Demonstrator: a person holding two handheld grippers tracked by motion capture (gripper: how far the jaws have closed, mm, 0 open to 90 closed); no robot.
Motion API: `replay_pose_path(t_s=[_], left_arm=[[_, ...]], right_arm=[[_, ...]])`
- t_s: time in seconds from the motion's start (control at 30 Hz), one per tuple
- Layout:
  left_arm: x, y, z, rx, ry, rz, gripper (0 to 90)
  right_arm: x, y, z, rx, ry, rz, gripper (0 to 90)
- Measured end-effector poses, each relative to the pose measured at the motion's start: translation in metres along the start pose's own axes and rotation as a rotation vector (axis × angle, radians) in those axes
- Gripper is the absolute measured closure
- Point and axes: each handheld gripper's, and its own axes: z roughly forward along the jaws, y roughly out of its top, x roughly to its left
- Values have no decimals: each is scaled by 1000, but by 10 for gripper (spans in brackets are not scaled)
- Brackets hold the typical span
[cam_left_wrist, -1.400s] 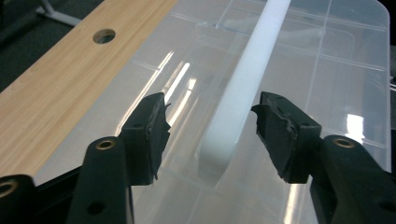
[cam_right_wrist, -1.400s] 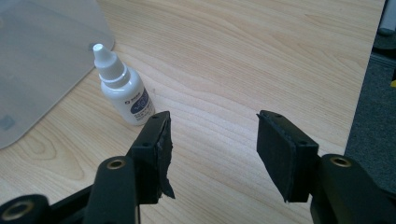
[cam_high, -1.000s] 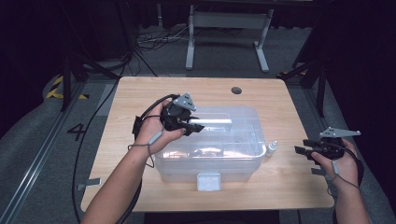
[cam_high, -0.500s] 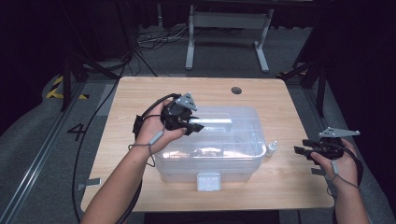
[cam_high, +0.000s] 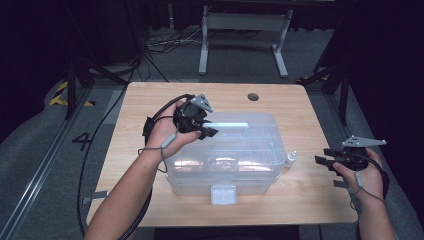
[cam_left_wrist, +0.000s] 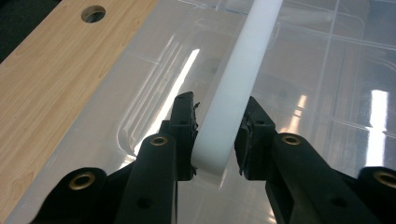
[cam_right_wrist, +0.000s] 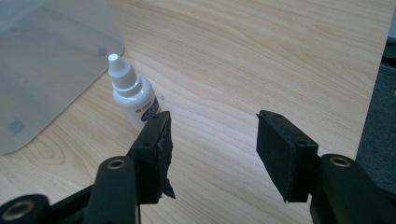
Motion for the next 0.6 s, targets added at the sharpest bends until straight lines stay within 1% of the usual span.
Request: replay_pose_path(t_s=[0.17, 0.23, 0.33, 0.5, 0.6], left_arm=[[4, 5, -2, 15, -1, -1, 714], [5, 6, -2, 15, -3, -9, 714], [9, 9, -3, 15, -9, -15, 713], [14, 12, -4, 12, -7, -25, 712], [19, 17, -6, 17, -6, -33, 711]], right_arm=[[-1, -1, 0, -1, 1, 7, 464], [-2, -2, 0, -2, 1, 8, 464], [-1, -2, -2, -9, -2, 7, 464], [0, -2, -4, -16, -2, 4, 467], [2, -1, -7, -31, -5, -6, 475]])
